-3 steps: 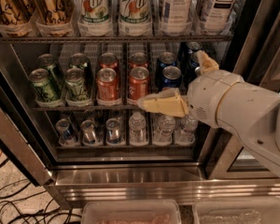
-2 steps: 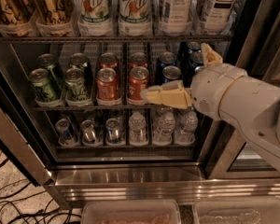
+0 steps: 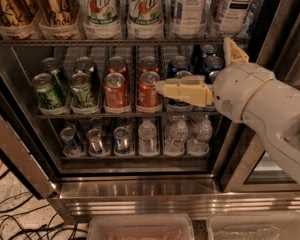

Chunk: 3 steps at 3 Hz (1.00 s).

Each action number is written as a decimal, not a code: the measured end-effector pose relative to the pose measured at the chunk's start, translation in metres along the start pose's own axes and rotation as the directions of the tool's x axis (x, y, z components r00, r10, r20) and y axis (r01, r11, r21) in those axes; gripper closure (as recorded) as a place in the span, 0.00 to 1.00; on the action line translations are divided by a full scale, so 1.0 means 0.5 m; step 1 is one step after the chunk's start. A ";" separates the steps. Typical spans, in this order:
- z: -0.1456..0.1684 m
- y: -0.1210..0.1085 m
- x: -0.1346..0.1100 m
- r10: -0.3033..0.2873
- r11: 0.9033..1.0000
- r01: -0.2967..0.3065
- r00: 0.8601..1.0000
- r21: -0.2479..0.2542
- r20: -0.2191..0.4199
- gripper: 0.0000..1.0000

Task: Pick blue plastic bottle from top shelf of fridge

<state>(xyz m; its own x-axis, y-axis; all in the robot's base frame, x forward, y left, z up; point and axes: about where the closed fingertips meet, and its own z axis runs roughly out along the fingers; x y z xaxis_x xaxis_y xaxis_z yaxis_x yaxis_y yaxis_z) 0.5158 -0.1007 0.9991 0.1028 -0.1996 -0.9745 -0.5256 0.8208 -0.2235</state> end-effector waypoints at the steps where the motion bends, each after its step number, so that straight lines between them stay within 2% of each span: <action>1: 0.004 0.009 -0.004 -0.004 1.000 0.004 1.000 -0.008 0.002 0.00; 2: 0.004 0.009 -0.004 -0.004 1.000 0.004 1.000 -0.008 0.002 0.00; 3: 0.021 -0.012 -0.018 0.022 0.999 -0.023 1.000 0.032 0.019 0.00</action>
Offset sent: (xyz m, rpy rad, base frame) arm 0.0021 0.0020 0.0047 0.0536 -0.0082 -0.0528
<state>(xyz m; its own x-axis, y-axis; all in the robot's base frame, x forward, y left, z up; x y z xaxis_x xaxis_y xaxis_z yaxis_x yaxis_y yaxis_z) 0.5270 -0.0983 1.0091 0.1066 -0.1712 -0.9795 -0.5009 0.8417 -0.2016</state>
